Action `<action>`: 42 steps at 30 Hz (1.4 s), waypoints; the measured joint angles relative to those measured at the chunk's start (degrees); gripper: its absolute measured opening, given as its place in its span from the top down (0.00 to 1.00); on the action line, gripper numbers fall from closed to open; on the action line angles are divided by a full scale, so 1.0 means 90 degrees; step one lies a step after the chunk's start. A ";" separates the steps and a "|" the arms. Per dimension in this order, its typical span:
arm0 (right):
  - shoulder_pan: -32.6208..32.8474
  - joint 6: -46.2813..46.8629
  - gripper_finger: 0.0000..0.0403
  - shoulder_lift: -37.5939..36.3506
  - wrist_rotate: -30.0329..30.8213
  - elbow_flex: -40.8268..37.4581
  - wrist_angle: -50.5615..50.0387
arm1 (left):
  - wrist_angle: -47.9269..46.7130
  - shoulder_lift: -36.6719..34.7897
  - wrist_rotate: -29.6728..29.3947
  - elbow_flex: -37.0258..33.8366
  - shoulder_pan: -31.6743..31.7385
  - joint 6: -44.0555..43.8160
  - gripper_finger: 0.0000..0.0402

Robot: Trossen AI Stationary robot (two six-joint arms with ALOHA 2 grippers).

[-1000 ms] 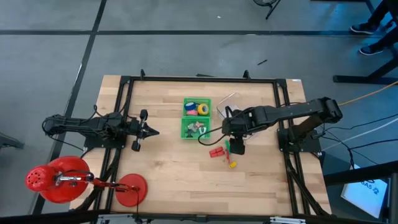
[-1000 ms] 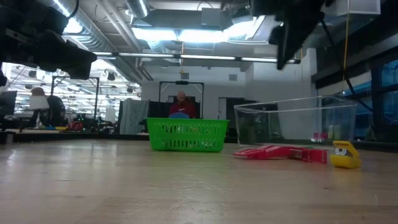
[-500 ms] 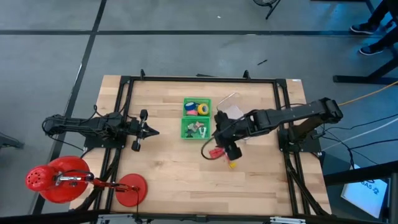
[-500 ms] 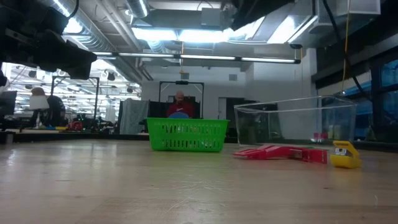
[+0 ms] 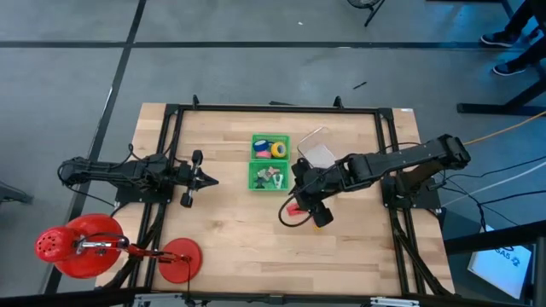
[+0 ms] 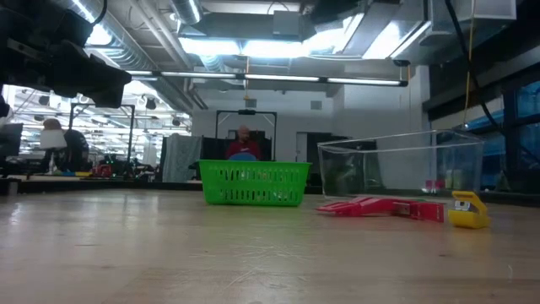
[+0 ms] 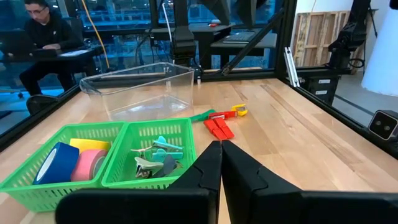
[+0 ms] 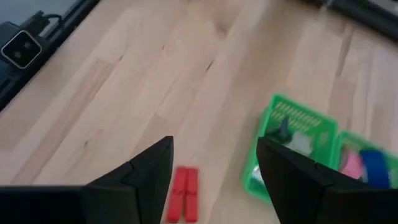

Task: Pick and place Stapler, Stapler remover, tape
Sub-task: Put the bottom left red stapler into the transparent bin

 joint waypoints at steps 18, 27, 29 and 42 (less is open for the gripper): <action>0.0002 0.0634 0.42 -0.0007 0.0011 -0.0094 -0.0958 | -0.0001 0.0000 0.0000 0.0001 0.0000 0.0000 0.99; 0.0020 0.0787 0.42 -0.0331 0.0007 -0.1533 -0.0018 | 0.0002 0.0000 0.0000 0.0000 0.0000 0.0000 0.98; 0.0082 0.0843 0.42 -0.0352 0.0042 -0.1769 0.0199 | 0.0000 0.0000 0.0000 0.0001 0.0000 0.0000 0.98; 0.0375 -0.0133 0.42 -0.0350 0.0066 -0.3084 0.1465 | 0.0000 0.0000 0.0000 0.0002 0.0000 0.0000 0.98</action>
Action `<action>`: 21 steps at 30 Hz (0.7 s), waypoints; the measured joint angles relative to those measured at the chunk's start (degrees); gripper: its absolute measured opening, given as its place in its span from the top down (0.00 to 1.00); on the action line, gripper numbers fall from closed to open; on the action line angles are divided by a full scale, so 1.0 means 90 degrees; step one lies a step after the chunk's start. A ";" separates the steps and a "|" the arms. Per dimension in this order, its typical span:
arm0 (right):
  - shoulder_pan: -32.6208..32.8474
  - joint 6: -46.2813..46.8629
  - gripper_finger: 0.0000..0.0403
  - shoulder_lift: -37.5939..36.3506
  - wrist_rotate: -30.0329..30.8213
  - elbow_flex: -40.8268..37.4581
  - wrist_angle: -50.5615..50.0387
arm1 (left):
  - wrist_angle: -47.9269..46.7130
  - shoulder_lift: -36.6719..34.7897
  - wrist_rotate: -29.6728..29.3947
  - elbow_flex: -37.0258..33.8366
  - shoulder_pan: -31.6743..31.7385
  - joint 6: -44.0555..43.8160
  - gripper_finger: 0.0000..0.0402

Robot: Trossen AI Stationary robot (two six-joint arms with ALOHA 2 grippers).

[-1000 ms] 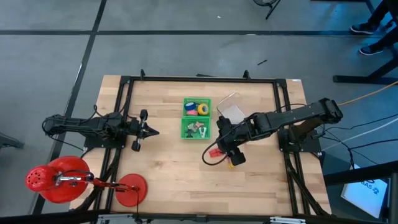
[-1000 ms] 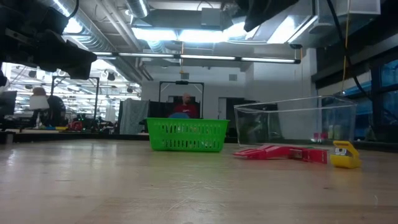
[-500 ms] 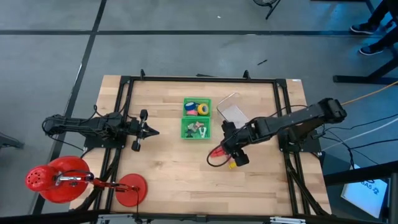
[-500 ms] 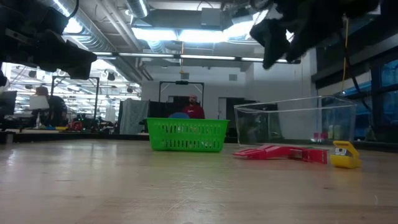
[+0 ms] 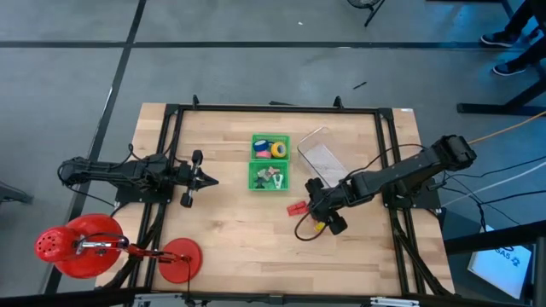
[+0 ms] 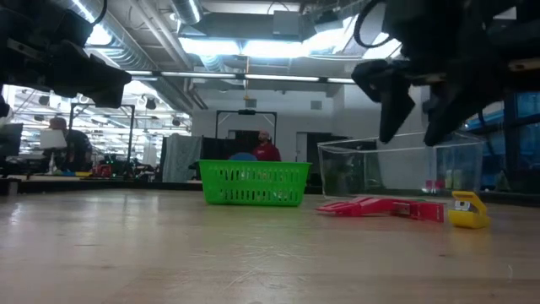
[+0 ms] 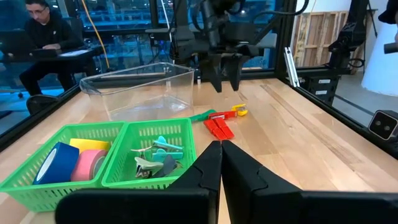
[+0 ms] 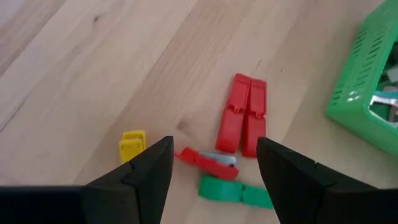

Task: Pick and place Stapler, Stapler remover, tape
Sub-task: Put the bottom left red stapler into the transparent bin

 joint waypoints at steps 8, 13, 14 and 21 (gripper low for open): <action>-0.0054 -0.0199 0.42 0.0005 -0.0049 -0.0458 0.1155 | 0.0000 0.0000 0.0000 -0.0002 0.0000 0.0000 0.99; -0.0054 -0.0204 0.42 0.0251 -0.0049 -0.0370 0.1230 | 0.0000 0.0000 0.0000 -0.0002 0.0000 0.0000 0.98; -0.0054 -0.0102 0.42 0.0368 -0.0049 -0.0293 0.1127 | 0.0002 0.0000 0.0000 -0.0002 0.0000 0.0000 0.98; -0.0054 0.0206 0.42 0.1579 0.0188 0.0908 -0.0662 | 0.0000 0.0000 0.0000 -0.0002 0.0000 0.0000 0.99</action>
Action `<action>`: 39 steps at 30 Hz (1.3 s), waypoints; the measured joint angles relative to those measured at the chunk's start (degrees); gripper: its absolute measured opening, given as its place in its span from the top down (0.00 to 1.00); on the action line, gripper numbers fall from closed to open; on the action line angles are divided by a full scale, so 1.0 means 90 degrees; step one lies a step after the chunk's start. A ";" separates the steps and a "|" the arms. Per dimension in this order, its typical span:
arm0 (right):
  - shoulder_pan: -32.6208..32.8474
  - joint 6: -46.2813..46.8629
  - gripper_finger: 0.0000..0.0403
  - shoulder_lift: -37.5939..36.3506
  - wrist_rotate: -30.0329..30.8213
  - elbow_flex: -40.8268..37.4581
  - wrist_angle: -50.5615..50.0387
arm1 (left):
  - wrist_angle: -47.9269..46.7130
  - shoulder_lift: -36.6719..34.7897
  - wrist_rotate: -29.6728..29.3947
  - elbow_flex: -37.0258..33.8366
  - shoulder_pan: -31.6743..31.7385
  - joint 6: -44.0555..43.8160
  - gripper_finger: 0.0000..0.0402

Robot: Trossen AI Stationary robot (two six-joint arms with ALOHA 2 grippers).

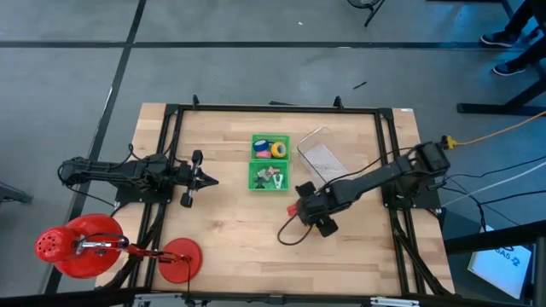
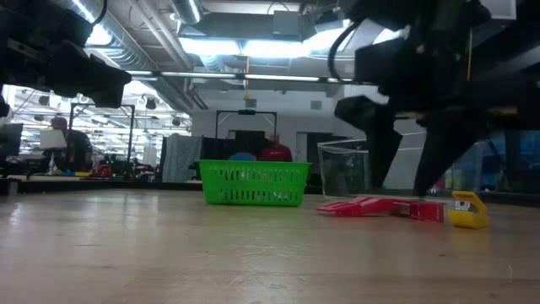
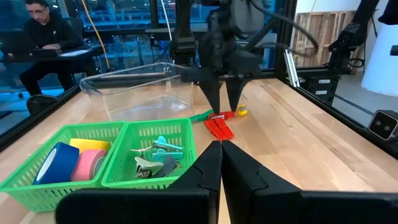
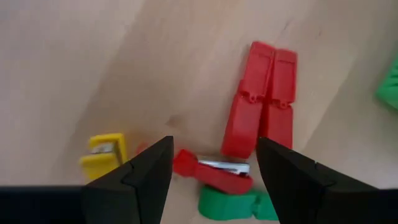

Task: Pick and place Stapler, Stapler remover, tape
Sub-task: Put the bottom left red stapler into the transparent bin

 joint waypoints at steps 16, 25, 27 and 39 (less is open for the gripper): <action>0.0005 0.0172 0.56 0.1124 0.0353 0.0950 -0.0673 | 0.0000 0.0000 0.0000 0.0001 0.0000 0.0000 0.99; 0.0010 0.0150 0.80 0.1138 0.0291 0.0957 -0.0649 | 0.0000 0.0000 0.0000 0.0001 0.0000 0.0000 0.99; 0.0009 0.0150 0.84 0.1133 0.0273 0.0962 -0.0662 | 0.0000 0.0000 0.0000 0.0002 0.0000 0.0000 0.99; 0.0004 0.0475 0.84 0.0524 0.0168 0.1449 -0.1137 | 0.0002 0.0000 0.0000 0.0002 0.0000 0.0000 0.98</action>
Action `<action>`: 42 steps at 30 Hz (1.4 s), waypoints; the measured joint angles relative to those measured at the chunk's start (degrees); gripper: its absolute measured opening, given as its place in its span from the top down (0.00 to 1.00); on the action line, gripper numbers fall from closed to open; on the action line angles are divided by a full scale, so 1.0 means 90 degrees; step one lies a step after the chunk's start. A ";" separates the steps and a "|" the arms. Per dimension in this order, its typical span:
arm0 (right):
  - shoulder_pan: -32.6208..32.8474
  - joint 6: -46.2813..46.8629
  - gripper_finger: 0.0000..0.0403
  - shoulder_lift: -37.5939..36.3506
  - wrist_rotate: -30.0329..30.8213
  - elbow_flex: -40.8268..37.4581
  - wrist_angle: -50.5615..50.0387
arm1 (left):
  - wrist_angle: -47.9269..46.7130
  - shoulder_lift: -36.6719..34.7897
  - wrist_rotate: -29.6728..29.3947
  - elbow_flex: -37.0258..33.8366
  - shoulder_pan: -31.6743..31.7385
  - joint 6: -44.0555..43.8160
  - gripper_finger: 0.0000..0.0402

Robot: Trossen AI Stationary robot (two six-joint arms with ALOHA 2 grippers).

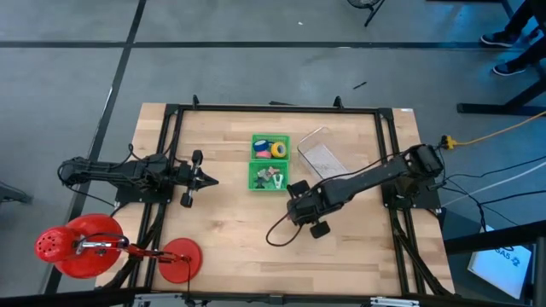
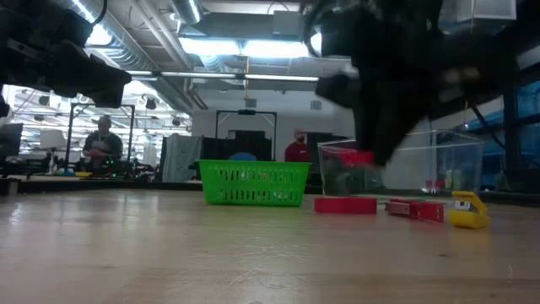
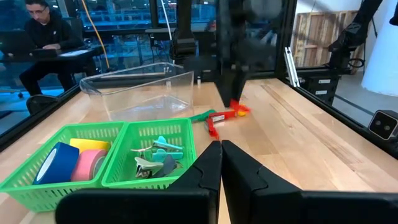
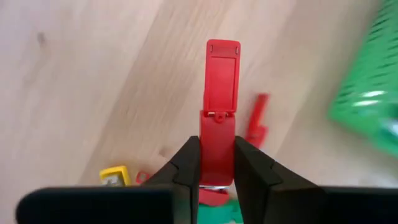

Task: Pick and place Stapler, Stapler remover, tape
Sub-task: Put the bottom left red stapler into the transparent bin

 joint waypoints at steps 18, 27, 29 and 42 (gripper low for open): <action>-0.0155 -0.0313 0.83 -0.0973 -0.0021 0.2246 -0.1476 | 0.0000 0.0000 0.0000 0.0000 0.0000 0.0000 0.99; -0.0807 -0.0518 0.83 -0.1581 -0.0021 0.2527 -0.1977 | -0.0002 0.0000 0.0000 -0.0002 0.0000 0.0000 0.98; -0.0994 -0.0517 0.83 -0.1730 -0.0021 0.2520 -0.2102 | -0.0002 0.0000 0.0000 -0.0002 0.0000 0.0000 0.98; -0.2078 -0.0520 0.83 -0.2458 0.0271 0.2513 -0.2623 | -0.0002 0.0000 0.0000 -0.0002 0.0000 0.0000 0.98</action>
